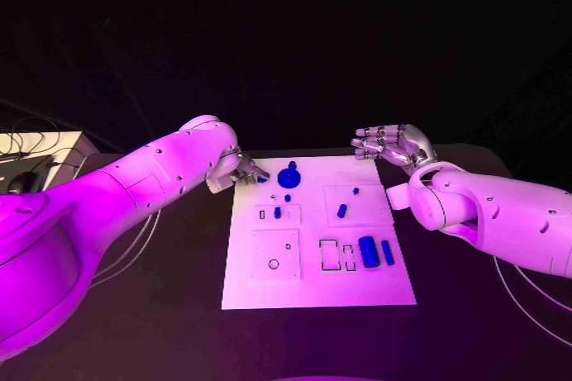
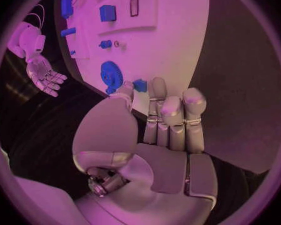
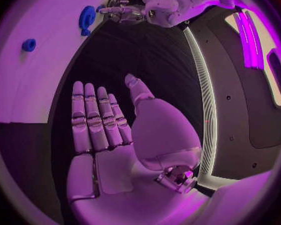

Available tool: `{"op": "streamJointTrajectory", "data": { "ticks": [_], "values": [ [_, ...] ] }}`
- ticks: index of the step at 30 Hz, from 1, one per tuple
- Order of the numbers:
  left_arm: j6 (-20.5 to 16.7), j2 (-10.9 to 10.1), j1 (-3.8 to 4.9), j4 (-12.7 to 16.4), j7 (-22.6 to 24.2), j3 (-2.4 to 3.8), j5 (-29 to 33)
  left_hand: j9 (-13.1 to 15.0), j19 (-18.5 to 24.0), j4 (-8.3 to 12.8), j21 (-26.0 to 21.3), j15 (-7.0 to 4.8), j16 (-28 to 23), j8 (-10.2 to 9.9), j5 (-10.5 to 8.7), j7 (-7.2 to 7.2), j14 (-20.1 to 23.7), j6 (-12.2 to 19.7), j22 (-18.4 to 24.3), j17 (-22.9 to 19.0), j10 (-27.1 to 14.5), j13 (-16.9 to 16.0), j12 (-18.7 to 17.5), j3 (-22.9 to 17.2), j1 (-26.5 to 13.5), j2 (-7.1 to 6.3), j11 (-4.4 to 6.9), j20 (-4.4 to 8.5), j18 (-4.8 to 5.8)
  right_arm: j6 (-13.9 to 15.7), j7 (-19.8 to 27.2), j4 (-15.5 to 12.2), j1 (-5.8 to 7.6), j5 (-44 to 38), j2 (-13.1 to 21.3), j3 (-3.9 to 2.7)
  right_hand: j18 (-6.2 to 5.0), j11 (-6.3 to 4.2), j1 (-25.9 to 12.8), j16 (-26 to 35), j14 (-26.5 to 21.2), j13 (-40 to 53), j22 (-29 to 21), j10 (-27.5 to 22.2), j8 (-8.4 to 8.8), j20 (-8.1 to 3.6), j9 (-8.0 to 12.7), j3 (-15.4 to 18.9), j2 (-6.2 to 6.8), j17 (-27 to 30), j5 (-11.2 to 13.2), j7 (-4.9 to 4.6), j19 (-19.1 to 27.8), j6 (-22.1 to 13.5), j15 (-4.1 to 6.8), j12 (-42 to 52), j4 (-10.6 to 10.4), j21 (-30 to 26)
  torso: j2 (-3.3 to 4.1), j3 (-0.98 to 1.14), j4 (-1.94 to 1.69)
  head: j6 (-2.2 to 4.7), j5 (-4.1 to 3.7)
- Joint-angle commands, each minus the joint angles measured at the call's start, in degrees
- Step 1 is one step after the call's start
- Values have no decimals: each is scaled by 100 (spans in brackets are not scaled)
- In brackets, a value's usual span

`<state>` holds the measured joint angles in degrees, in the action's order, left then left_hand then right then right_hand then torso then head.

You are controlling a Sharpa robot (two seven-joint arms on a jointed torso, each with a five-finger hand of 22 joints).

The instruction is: Assemble the parts on the task board

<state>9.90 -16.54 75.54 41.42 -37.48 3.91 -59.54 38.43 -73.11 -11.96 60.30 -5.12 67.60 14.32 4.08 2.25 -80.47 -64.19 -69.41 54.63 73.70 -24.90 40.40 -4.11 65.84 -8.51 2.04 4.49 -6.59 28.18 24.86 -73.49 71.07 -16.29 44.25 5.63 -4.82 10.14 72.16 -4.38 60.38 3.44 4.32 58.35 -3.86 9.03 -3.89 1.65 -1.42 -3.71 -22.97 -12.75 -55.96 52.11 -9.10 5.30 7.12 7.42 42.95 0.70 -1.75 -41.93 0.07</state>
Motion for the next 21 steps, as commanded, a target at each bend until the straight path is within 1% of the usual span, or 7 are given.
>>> {"op": "streamJointTrajectory", "data": {
  "ticks": [1,6,8,11,17,19,21],
  "values": [
    [224,46,-37,-6,-179,-39,-331,-8,-46,-68,37,-21,41,39,-22,-55,-18,7,-14,15,-9,-10,41,34,2,-67,40,-5,-1,-61,69,-12,2,-7,-5,-3,2,-15,-9,32,-31,-4,-9,-7,14,-13,3,-21,-6,3,-23,-8,14,31,12,19,-21,4,5,-4,9,7,-4],
    [162,82,-37,-4,-164,-66,-353,-16,-83,-329,85,-33,66,119,-23,-77,-29,13,-49,32,1,-14,80,236,-44,-92,52,10,11,-63,68,-13,2,-7,-6,-3,2,-15,-9,32,-31,-4,-9,-7,14,-13,3,-21,-6,3,-23,-8,14,31,12,19,-21,4,5,-4,1,0,-4],
    [131,91,-37,-3,-154,-71,-324,-24,-82,-360,87,-35,65,134,-25,-78,-24,20,-52,25,1,-14,86,484,-33,-36,51,14,12,-64,68,-12,2,-7,-8,-4,2,-15,-9,32,-31,-4,-9,-7,14,-13,3,-21,-6,3,-23,-8,14,31,12,19,-21,4,-2,-4,-3,-6,-7],
    [111,98,-38,1,-142,-75,-283,-35,-88,-399,97,-32,75,145,-24,-80,-27,27,-61,28,-1,-15,93,564,-48,-36,53,15,14,-66,67,-10,2,-7,-11,-4,2,-15,-9,32,-31,-4,-9,-7,14,-13,3,-21,-6,3,-23,-8,14,31,12,19,-21,4,-4,-1,-4,-11,-6],
    [104,109,-38,5,-112,-78,-220,-46,-91,-368,106,-32,87,158,-25,-78,-28,34,-70,32,-6,-18,101,642,-2,7,53,16,16,-73,66,-2,2,-7,-17,-4,2,-15,-9,32,-31,-4,-9,-7,14,-13,3,-21,-6,3,-23,-8,14,31,12,19,-21,4,-6,-2,-3,-3,-2],
    [103,114,-38,5,-107,-79,-201,-54,-83,-270,98,-27,87,159,-24,-67,-25,45,-67,26,-16,-22,105,532,56,55,47,14,14,-77,66,0,2,-7,-19,-4,2,-15,-9,32,-31,-4,-9,-7,14,-13,3,-21,-6,3,-23,-8,14,31,12,19,-21,4,-7,-2,-3,0,1],
    [97,123,-38,-1,-99,-79,-181,-94,-84,-144,104,-26,90,131,-27,-52,-25,38,-73,21,-17,-24,109,240,107,72,41,11,14,-81,65,1,2,-7,-21,-4,2,-15,-9,32,-31,-4,-9,-7,14,-13,3,-21,-6,3,-23,-8,14,31,12,19,-21,4,-4,-5,0,6,5]
  ]
}}
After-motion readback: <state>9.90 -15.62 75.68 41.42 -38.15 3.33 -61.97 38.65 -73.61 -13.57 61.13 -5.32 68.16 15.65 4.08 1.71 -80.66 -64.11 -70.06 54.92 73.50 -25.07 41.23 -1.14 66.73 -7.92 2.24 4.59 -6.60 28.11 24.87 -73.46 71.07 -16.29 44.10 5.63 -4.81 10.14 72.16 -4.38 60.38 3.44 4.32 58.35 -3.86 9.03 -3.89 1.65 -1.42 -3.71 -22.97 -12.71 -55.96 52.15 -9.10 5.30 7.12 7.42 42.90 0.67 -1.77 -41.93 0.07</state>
